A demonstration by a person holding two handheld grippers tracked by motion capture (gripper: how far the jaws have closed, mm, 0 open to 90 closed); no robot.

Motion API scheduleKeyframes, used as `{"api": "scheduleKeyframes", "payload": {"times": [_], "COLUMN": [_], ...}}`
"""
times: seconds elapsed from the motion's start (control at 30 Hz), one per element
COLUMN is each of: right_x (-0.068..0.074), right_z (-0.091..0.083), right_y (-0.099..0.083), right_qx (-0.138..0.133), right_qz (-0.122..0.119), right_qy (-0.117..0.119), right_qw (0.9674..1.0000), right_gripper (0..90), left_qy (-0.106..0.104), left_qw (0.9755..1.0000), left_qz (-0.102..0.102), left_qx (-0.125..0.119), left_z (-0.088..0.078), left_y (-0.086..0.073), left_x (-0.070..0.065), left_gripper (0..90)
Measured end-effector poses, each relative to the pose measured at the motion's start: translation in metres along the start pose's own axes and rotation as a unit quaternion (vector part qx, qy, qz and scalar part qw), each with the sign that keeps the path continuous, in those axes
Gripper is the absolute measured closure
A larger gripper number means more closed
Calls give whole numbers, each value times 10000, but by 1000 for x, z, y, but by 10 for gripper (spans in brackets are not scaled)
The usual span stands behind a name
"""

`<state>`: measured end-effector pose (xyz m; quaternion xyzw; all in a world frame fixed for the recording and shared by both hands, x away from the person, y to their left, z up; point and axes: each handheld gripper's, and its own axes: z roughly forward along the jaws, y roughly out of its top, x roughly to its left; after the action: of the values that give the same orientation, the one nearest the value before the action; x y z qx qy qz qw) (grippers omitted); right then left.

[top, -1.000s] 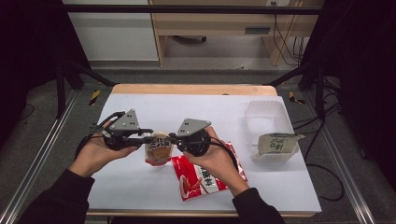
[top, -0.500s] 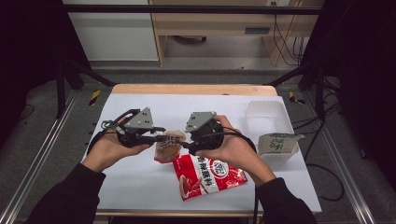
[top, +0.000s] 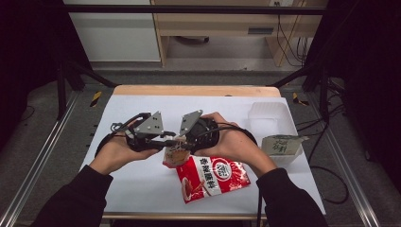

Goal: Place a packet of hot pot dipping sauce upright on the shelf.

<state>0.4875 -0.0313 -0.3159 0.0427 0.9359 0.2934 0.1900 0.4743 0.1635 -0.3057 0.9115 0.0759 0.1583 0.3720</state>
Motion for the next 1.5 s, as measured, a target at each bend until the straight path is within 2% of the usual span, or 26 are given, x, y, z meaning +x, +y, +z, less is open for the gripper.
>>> {"api": "scheduleKeyframes", "payload": {"times": [0.07,0.1,0.13,0.17,0.2,0.23,0.3,0.43,0.47,0.6,0.63,0.67,0.77,0.9,0.93,1.03,1.13,1.23,1.37,1.4,1.5], "right_x": [1,1,1,1,2,2,2,2,2,1,0,-1,-2,-6,-9,-12,-19,-22,-28,-31,-34], "right_z": [1,1,3,3,4,4,3,1,-1,-4,-6,-7,-8,-13,-17,-22,-33,-38,-48,-51,-54], "right_y": [1,1,1,1,1,1,0,1,1,1,1,0,-1,-5,-6,-7,-10,-11,-13,-15,-18], "right_qx": [64,64,193,193,289,289,324,348,387,336,322,340,389,386,377,356,217,179,194,206,220], "right_qz": [-79,-79,-151,-151,-170,-170,-156,-146,-59,-11,5,-30,-37,19,75,105,137,177,149,154,158], "right_qy": [71,71,84,84,74,74,186,203,228,224,240,233,222,164,117,46,-19,-65,-190,-234,-269], "right_qw": [9999,9999,9997,9997,9994,9994,9992,9991,9990,9992,9992,9991,9990,9991,9992,9993,9997,9997,9995,9994,9993], "right_gripper": [535,535,617,617,699,699,792,846,872,886,888,889,890,891,891,891,890,891,891,890,890], "left_qy": [-8,-10,-19,-19,-25,-25,-17,-4,1,76,134,172,151,171,206,250,263,317,469,477,537], "left_qw": [10000,10000,10000,10000,10000,10000,10000,10000,10000,9998,9994,9991,9989,9983,9981,9977,9965,9954,9952,9944,9931], "left_qz": [1,27,22,22,8,19,45,55,50,-55,-133,-182,-208,-262,-286,-373,-585,-701,-757,-870,-979], "left_qx": [2,15,-7,-7,-24,-35,-18,-22,-43,-167,-306,-345,-388,-485,-498,-517,-542,-579,-403,-369,-358], "left_z": [0,0,1,1,1,1,1,2,2,3,4,4,4,4,4,5,3,3,3,2,2], "left_y": [0,1,1,1,1,2,2,2,2,0,-2,-3,-5,-9,-12,-18,-27,-36,-52,-61,-69], "left_x": [-1,-1,-1,-1,-2,-2,-3,-2,-2,-3,-3,-3,-4,-7,-8,-9,-8,-8,-9,-7,-6], "left_gripper": [735,735,735,735,735,735,735,733,732,720,622,555,494,350,290,258,204,178,145,135,122]}}
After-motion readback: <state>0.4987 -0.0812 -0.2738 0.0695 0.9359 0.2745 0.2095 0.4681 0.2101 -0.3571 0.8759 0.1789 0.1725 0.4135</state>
